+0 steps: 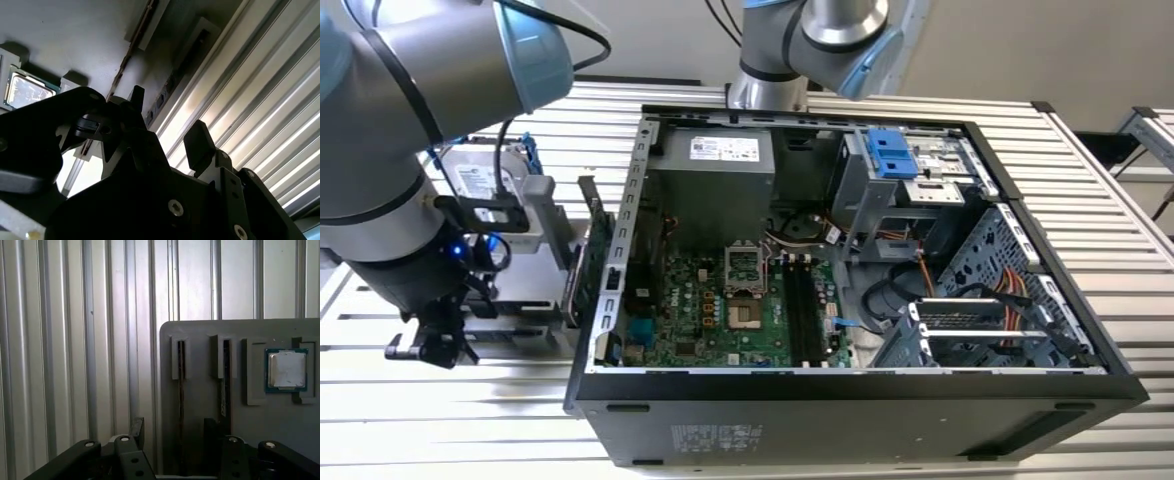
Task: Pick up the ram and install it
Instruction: 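Pick up the ram and move it above insertion slot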
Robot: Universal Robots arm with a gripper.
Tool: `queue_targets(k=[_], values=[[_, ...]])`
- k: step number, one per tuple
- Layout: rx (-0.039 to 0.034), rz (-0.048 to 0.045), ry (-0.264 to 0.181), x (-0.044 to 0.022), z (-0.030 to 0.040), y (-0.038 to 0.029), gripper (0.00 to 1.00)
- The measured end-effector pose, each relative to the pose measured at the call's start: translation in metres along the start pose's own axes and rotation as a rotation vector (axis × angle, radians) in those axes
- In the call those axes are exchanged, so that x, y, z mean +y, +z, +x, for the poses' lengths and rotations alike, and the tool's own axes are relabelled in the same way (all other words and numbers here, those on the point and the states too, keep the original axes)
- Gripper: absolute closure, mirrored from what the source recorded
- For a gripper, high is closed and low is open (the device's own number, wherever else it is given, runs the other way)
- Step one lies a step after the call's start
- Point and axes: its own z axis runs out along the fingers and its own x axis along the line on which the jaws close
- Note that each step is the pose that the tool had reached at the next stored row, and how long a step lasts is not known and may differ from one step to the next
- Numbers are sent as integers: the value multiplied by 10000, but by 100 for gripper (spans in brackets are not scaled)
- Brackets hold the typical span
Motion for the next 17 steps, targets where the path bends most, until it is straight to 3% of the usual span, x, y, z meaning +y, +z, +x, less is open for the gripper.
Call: queue_targets(k=[17], values=[[-22, -1, -51, -1, 8, 30, 0]])
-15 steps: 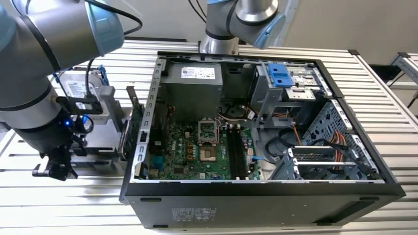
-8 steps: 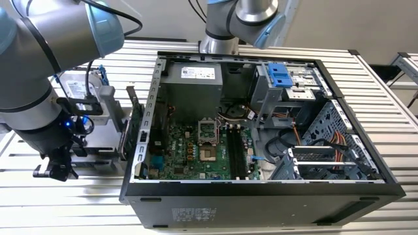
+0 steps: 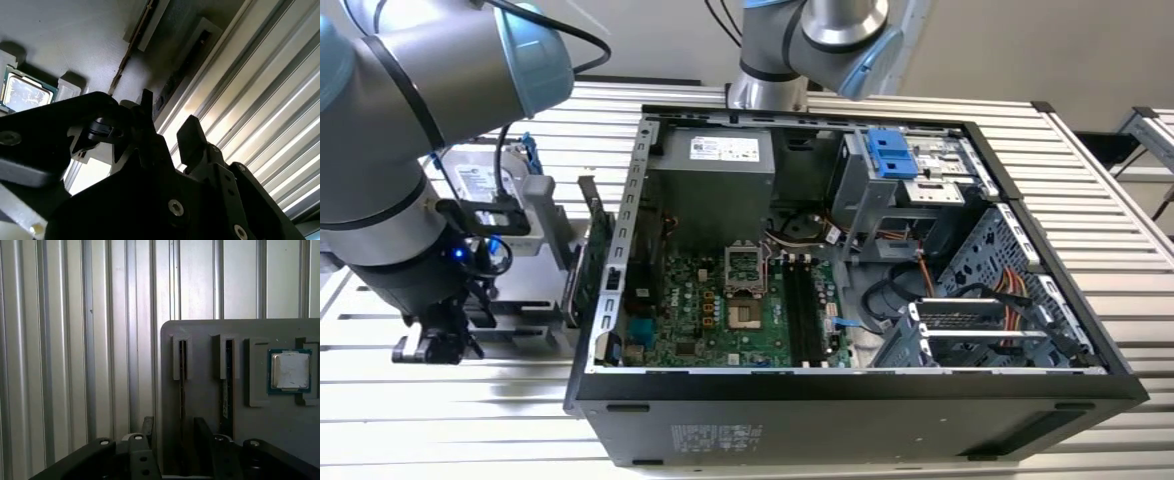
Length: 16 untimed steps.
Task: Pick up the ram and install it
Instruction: 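Pick up the ram and move it above insertion slot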
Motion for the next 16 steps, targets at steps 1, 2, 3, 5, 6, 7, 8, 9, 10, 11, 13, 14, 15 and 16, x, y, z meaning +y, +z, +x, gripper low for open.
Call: queue_targets(k=[1, 2, 3, 5, 6, 7, 8, 9, 10, 11, 13, 14, 15, 16], values=[[0, 0, 0, 0, 0, 0, 0], [0, 0, 0, 0, 0, 0, 0], [0, 0, 0, 0, 0, 0, 0], [0, 0, -1, 0, 0, 0, 0], [0, 0, -2, 0, 0, 0, 0], [0, 0, -15, 0, 0, 0, 0], [2, -1, -46, 0, 0, 0, 0], [3, -1, -99, 0, 0, 0, 0], [4, -1, -157, 0, 0, 0, 0], [5, -1, -217, 0, 0, 0, 0], [8, -1, -300, 0, 0, 0, 0], [8, -1, -303, 0, 0, 0, 0], [8, -1, -303, 0, 0, 1, 0], [6, -1, -305, 0, -1, 1, 0]])
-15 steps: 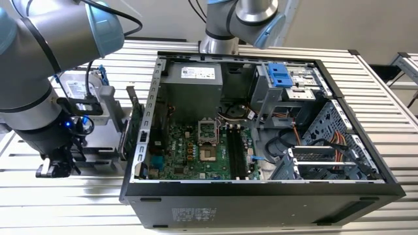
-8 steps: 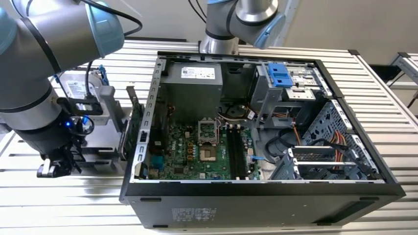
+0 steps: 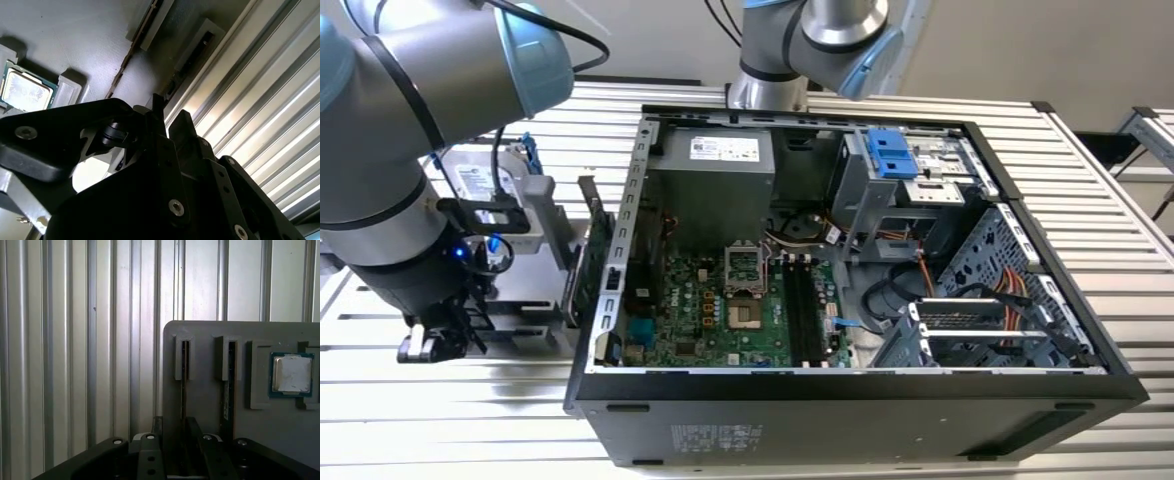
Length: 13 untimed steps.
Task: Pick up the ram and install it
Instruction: 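Pick up the ram and move it above insertion slot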
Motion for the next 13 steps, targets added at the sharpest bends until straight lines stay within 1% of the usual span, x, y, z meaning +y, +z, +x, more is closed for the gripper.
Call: queue_targets(k=[7, 13], values=[[-2, -1, -43, -1, -1, 4, 0], [-4, 1, -46, -1, -27, 6, 0]])
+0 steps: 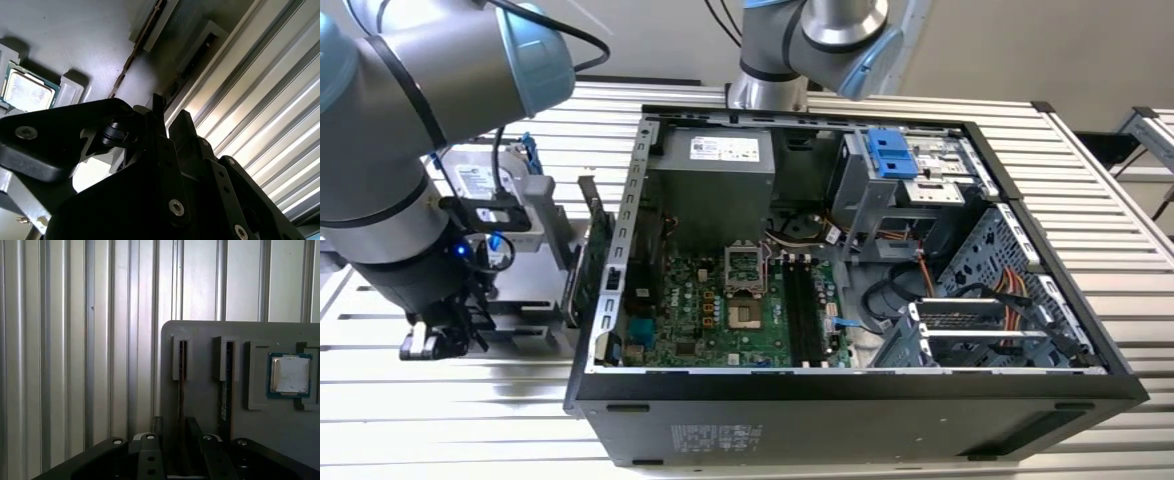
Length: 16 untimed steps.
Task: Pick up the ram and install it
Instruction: 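Pick up the ram and move it above insertion slot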
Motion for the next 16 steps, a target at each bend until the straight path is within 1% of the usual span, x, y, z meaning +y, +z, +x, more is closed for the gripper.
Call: queue_targets(k=[16], values=[[0, -1, -8, 0, -5, 1, 0]])
